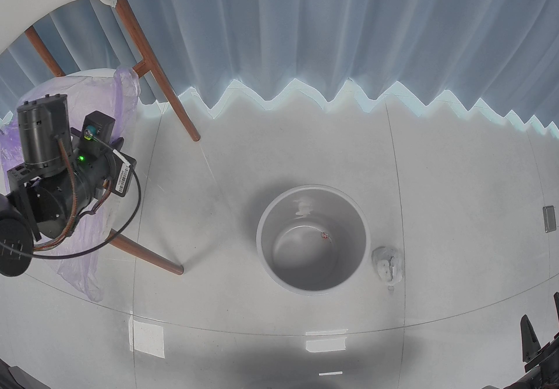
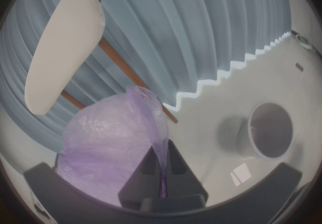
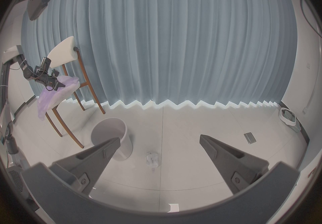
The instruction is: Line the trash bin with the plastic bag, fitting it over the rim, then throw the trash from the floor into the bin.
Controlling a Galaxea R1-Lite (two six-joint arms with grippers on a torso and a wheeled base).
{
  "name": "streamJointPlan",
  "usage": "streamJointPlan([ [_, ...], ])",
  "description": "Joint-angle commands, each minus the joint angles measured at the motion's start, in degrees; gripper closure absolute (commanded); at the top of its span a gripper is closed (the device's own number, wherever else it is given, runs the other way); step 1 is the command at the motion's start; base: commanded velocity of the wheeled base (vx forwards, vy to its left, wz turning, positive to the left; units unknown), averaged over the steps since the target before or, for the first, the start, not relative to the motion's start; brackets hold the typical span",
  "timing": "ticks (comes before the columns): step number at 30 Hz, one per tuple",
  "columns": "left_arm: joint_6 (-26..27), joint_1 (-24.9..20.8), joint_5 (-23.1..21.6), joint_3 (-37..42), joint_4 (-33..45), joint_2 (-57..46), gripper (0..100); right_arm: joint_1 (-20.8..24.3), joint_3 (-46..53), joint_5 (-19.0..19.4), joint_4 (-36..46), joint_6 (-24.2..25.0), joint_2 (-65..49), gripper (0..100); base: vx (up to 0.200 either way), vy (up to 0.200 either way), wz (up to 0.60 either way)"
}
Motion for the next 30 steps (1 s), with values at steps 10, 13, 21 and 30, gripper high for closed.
streamJointPlan([
  [10, -7.4, -0.5, -16.5, 0.6, 0.1, -10.7, 100, 0.0, 1.0, 0.0, 0.0, 0.0, -1.0, 0, 0.000, 0.000, 0.00],
  [13, -7.9, -3.0, -20.3, 0.5, 0.2, -11.4, 100, 0.0, 1.0, 0.0, -0.1, 0.0, -1.0, 0, 0.000, 0.000, 0.00],
  [21, -14.4, -14.0, -24.0, -3.9, 0.1, -11.1, 100, 0.0, 1.0, 0.0, 0.0, 0.0, -1.0, 0, 0.000, 0.000, 0.00],
  [30, -19.5, -25.0, -25.4, -6.7, 0.1, -7.2, 100, 0.0, 1.0, 0.0, -0.1, 0.0, -1.0, 0, 0.000, 0.000, 0.00],
])
